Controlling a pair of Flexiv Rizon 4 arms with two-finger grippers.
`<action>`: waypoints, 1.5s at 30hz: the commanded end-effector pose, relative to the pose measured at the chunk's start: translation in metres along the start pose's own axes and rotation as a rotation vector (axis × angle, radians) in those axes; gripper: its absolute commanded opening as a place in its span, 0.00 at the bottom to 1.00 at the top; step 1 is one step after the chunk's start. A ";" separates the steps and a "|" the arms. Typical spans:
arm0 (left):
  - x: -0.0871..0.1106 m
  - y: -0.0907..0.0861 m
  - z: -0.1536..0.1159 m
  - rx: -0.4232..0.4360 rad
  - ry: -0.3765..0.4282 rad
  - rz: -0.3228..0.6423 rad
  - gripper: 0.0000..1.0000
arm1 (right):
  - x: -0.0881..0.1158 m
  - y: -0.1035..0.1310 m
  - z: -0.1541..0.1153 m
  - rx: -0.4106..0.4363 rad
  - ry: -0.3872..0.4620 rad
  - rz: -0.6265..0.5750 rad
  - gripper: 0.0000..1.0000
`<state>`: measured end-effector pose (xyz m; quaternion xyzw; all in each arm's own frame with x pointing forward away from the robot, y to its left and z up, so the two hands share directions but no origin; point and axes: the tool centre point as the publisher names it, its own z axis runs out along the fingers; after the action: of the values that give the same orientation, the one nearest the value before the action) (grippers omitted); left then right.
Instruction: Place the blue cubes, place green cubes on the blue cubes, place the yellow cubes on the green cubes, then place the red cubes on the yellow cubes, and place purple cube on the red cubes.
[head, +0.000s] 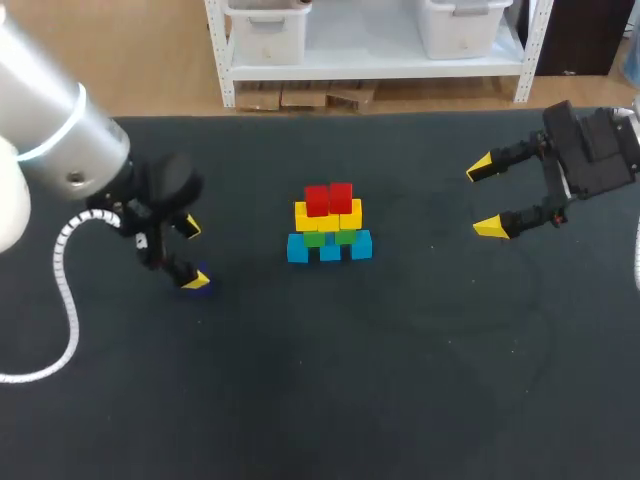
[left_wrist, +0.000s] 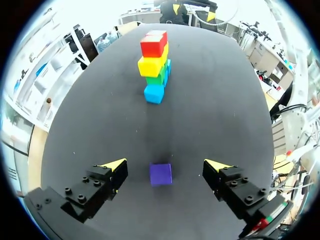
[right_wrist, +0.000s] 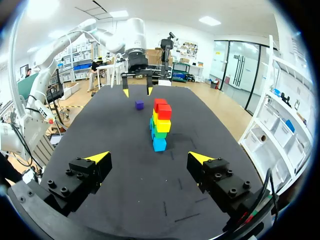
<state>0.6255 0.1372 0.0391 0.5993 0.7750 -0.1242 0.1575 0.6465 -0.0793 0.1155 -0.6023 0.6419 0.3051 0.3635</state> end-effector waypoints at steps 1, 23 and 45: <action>0.009 -0.001 0.005 -0.005 -0.005 -0.002 1.00 | 0.001 -0.001 0.001 0.000 -0.003 -0.002 1.00; 0.025 0.005 0.035 0.001 -0.039 -0.057 0.44 | 0.001 -0.001 0.001 0.000 -0.003 -0.002 1.00; -0.008 0.003 -0.009 -0.031 -0.024 0.020 0.00 | 0.001 -0.001 0.001 0.000 -0.003 -0.002 1.00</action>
<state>0.6305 0.1384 0.0286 0.5981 0.7699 -0.1201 0.1875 0.6465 -0.0793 0.1155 -0.6023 0.6419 0.3051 0.3635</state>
